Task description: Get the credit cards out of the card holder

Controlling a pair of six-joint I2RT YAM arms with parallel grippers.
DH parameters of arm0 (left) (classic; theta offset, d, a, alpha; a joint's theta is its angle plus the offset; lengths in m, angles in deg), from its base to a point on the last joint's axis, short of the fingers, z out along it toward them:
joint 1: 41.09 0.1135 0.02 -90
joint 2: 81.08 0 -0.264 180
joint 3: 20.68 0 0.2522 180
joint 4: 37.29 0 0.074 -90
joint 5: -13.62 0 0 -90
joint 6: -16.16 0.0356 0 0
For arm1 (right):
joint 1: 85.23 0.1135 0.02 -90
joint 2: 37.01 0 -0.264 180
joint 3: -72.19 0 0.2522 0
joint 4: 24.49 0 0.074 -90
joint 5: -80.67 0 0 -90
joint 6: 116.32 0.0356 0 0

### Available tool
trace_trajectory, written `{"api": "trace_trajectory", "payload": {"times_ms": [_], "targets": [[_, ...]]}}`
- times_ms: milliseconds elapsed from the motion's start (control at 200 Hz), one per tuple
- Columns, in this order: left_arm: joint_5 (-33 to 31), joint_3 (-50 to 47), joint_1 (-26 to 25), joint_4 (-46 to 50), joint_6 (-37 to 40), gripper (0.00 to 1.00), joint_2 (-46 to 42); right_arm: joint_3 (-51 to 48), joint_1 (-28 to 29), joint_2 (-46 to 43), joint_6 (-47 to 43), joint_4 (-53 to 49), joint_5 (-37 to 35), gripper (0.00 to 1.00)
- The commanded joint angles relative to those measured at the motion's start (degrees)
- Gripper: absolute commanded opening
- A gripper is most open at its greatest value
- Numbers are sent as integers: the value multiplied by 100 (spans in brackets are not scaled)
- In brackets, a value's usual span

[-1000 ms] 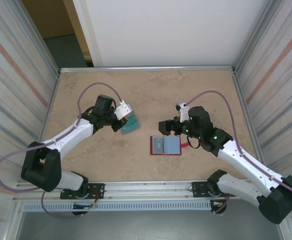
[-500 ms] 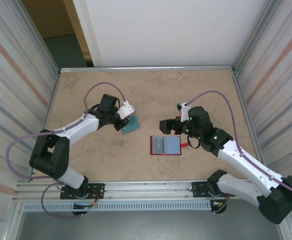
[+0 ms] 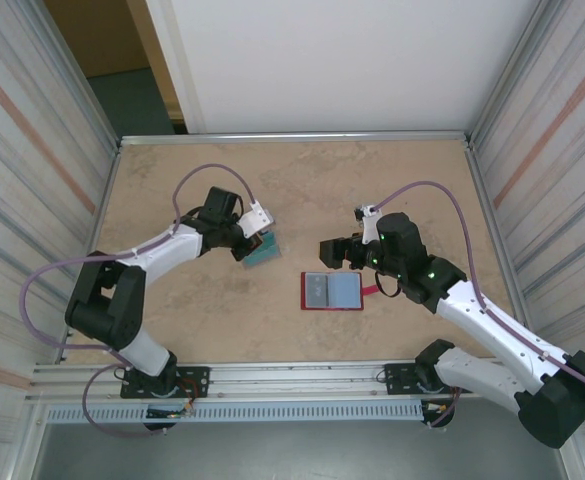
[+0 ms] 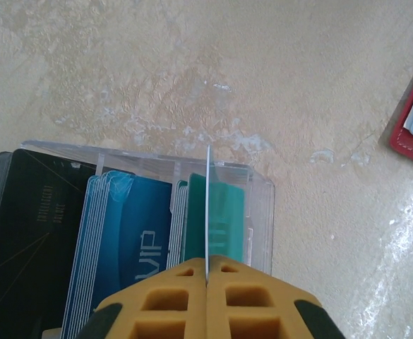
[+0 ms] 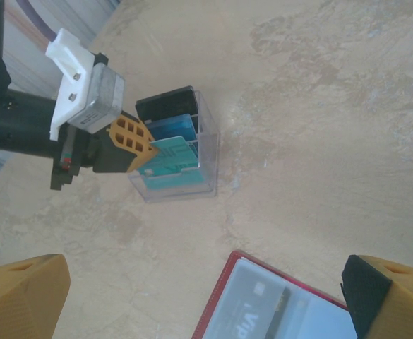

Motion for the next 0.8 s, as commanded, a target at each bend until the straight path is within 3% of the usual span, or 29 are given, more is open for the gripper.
{"api": "trace_trajectory", "payload": {"times_ms": [0, 130, 396, 606, 797], "targets": [[-154, 212, 76, 157, 54, 9, 95, 66, -59, -56, 87, -61, -64, 99], [-183, 312, 76, 283, 6, 18, 98, 70, -66, -21, 94, -64, -70, 99], [-82, 379, 76, 407, -234, 25, -172, 168, -60, 77, 237, -192, -202, 99], [-222, 266, 76, 532, -558, 35, -876, 99, -55, -33, 581, -363, -835, 99], [-760, -129, 76, 181, -1265, 45, -1707, 18, -43, -8, 801, -549, -1258, 99]]}}
